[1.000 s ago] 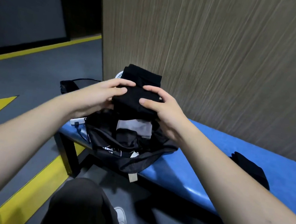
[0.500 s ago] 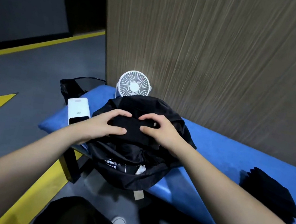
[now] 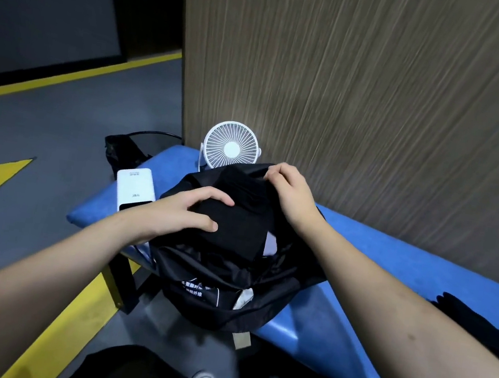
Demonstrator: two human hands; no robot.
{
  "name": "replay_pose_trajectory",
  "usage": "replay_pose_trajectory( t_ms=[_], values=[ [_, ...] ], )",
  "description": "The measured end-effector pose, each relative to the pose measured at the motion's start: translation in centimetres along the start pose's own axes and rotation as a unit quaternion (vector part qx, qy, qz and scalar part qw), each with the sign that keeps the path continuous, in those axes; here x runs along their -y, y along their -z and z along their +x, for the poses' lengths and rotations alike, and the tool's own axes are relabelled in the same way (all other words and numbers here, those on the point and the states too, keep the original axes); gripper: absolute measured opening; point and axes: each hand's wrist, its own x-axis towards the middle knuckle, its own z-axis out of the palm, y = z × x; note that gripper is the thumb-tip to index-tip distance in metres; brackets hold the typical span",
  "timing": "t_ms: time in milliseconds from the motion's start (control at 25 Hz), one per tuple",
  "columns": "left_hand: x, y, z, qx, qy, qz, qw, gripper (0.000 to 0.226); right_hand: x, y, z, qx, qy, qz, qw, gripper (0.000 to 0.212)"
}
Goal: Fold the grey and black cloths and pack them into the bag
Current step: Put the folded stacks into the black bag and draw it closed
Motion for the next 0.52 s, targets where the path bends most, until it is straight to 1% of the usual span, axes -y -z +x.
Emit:
replay_pose_trajectory(
  t_ms=[80,160,240,320,360,400,480,520],
  values=[
    [-0.1,0.0,0.2,0.018,0.004,0.007,1.000,0.046,-0.2,-0.2,0.9,-0.007,0.005,-0.041,0.999,0.016],
    [-0.1,0.0,0.5,0.026,0.011,0.016,0.999,0.046,-0.7,-0.7,1.6,-0.032,0.008,-0.079,0.996,0.016],
    [-0.1,0.0,1.0,0.026,0.018,0.023,0.999,0.045,-1.4,-1.3,2.0,-0.040,0.007,-0.177,0.983,0.028],
    [-0.1,-0.1,1.4,0.024,0.021,0.018,0.999,0.035,-1.6,-1.5,1.7,-0.021,0.000,-0.259,0.966,0.037],
    [-0.2,-0.3,1.5,0.020,0.020,0.014,1.000,0.027,-1.4,-1.4,1.5,-0.020,0.002,-0.272,0.962,0.039],
    [-0.3,-0.4,1.7,0.014,0.019,0.012,1.000,0.023,-1.0,-1.1,1.3,-0.029,0.013,-0.273,0.962,0.038],
    [-0.3,-0.6,1.9,0.007,0.015,0.017,1.000,0.019,-0.6,0.1,1.1,-0.063,0.070,-0.269,0.959,0.025],
    [-0.2,-0.6,1.9,0.006,0.012,0.021,1.000,0.019,-0.6,0.8,1.1,-0.065,0.097,-0.267,0.957,0.020]
  ],
)
